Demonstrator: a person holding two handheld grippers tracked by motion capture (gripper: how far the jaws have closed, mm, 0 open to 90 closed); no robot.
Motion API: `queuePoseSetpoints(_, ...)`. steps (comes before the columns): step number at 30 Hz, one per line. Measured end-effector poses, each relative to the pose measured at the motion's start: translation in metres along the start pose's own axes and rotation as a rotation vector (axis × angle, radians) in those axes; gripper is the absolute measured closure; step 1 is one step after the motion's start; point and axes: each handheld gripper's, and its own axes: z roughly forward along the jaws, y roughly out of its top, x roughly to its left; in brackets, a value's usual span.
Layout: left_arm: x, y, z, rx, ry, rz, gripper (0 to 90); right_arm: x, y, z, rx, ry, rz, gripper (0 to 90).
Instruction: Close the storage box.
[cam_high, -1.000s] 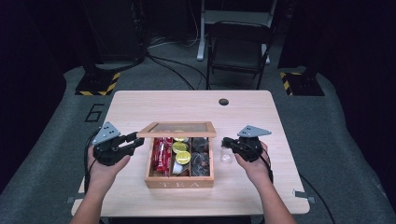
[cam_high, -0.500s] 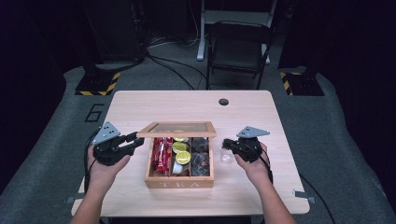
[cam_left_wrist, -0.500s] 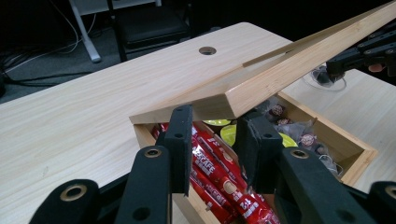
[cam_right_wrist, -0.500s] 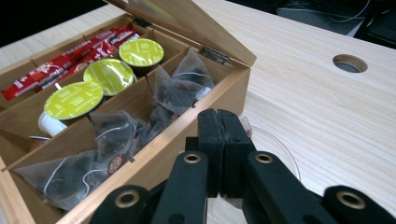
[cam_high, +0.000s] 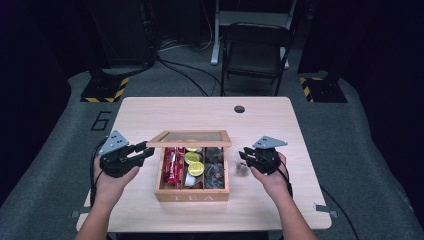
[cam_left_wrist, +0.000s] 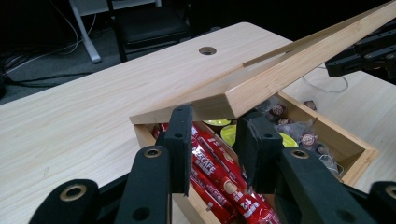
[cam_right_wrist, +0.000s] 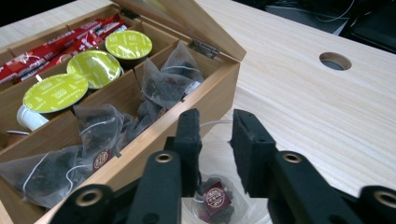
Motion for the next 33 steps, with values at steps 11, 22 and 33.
queuePoseSetpoints(11,0.0,0.0,0.001,0.005,0.0,-0.001,65.2,0.01,0.008,-0.004,-0.05,0.028,-0.011,53.5)
queuePoseSetpoints(22,0.001,0.0,0.002,-0.001,-0.002,-0.002,65.2,0.034,0.03,-0.022,-0.154,0.087,-0.028,46.1)
queuePoseSetpoints(33,-0.003,-0.003,0.0,0.017,0.007,0.015,65.2,0.05,0.041,-0.028,-0.186,0.099,-0.078,44.0)
